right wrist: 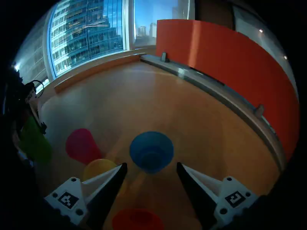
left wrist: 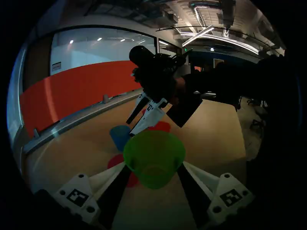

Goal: Pour water

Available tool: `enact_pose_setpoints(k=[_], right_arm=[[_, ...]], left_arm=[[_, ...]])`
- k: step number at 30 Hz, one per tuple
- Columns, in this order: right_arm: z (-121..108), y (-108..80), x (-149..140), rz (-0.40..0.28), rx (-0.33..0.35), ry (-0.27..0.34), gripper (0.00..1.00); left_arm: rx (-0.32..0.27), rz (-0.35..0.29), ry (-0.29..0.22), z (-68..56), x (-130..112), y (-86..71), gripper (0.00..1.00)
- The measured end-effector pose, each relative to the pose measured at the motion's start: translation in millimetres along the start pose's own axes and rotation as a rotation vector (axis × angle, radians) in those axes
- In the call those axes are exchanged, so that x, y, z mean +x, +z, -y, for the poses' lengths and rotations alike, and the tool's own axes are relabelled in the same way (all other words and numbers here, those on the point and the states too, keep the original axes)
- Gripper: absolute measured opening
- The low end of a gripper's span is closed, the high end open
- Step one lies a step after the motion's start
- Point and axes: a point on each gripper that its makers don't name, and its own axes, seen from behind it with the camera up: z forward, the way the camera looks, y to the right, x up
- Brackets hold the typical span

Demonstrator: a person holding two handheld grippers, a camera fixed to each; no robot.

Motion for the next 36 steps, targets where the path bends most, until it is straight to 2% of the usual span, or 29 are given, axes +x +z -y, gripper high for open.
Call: enact_pose_setpoints(k=[24, 30, 36], right_arm=[[1.5, 24.8, 7.4, 0.034, 0.000, 0.021, 0.99], [0.4, 28.3, 6.4, 0.039, -0.005, 0.028, 0.92], [1.1, 28.7, 6.3, 0.029, -0.003, 0.037, 0.91]], left_arm=[[0.004, 0.004, -0.006, 3.0, -7.2, -3.1, 0.81], [0.005, 0.007, -0.008, 2.7, -9.7, -3.9, 0.81], [0.005, 0.008, -0.010, 2.9, -9.7, -3.6, 0.81]])
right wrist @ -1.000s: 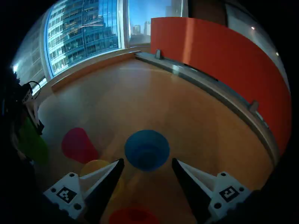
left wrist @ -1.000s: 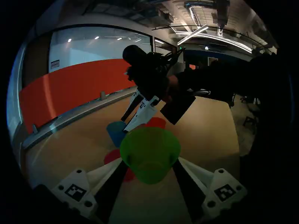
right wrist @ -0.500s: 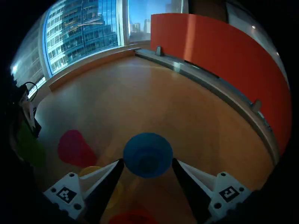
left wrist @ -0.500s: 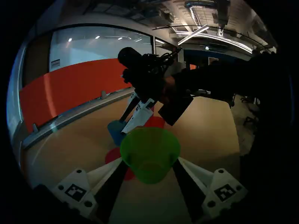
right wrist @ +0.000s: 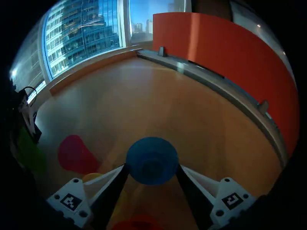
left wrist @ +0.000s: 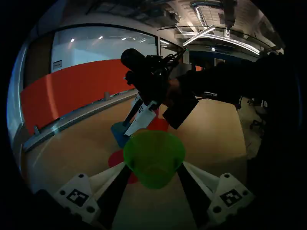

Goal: Pour water

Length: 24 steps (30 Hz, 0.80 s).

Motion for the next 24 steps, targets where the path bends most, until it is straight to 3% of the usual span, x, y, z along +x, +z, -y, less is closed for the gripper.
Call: enact_pose_setpoints(k=[16, 24], right_arm=[[3.8, -1.4, 0.1, -0.047, 0.009, 0.000, 0.89], [3.1, -12.8, 12.6, -0.119, -0.001, 0.004, 0.89]], left_arm=[[0.001, 0.000, -0.001, 0.4, 1.7, 2.5, 0.81], [0.006, -0.001, 0.005, 0.6, 5.3, 3.9, 0.81]])
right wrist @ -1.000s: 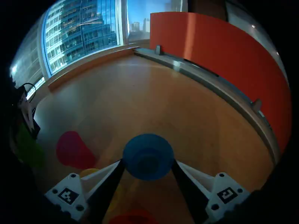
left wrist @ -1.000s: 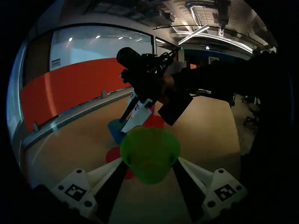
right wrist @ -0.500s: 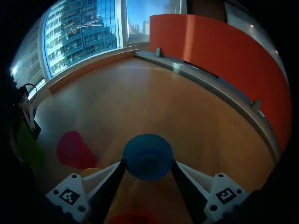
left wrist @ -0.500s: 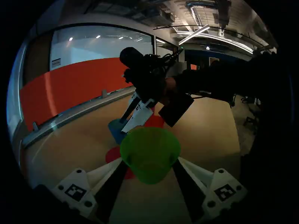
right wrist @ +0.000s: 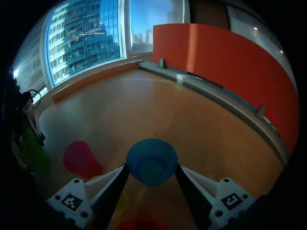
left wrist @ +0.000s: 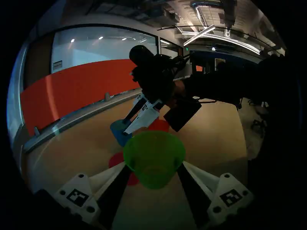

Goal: Pour water

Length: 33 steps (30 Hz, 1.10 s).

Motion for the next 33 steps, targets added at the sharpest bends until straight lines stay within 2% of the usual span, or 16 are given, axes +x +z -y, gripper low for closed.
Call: enact_pose_setpoints(k=[23, 33], right_arm=[[5.2, -65.3, 73.5, -0.390, -0.019, 0.056, 0.88], [9.8, -87.1, 89.4, -0.499, -0.008, 0.068, 0.88]], left_arm=[[0.016, -0.028, 0.048, -12.8, 28.1, -1.9, 0.81], [0.026, -0.043, 0.056, -13.5, 38.4, -1.9, 0.81]])
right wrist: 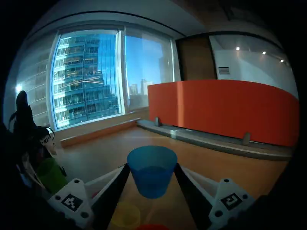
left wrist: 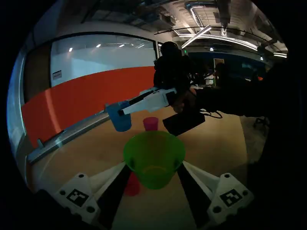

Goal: Pour water

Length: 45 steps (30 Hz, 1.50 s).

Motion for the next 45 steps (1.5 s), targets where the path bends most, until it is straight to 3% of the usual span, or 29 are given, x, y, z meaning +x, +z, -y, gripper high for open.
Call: enact_pose_setpoints(k=[30, 45], right_arm=[[8.7, -34.0, 43.4, -0.197, 0.026, -0.014, 0.87], [11.2, -44.1, 51.3, -0.214, 0.030, -0.041, 0.87]], left_arm=[[0.038, -0.049, -0.007, 8.7, 21.5, 5.0, 0.81], [0.058, -0.114, -0.050, 20.1, 33.8, 6.7, 0.81]])
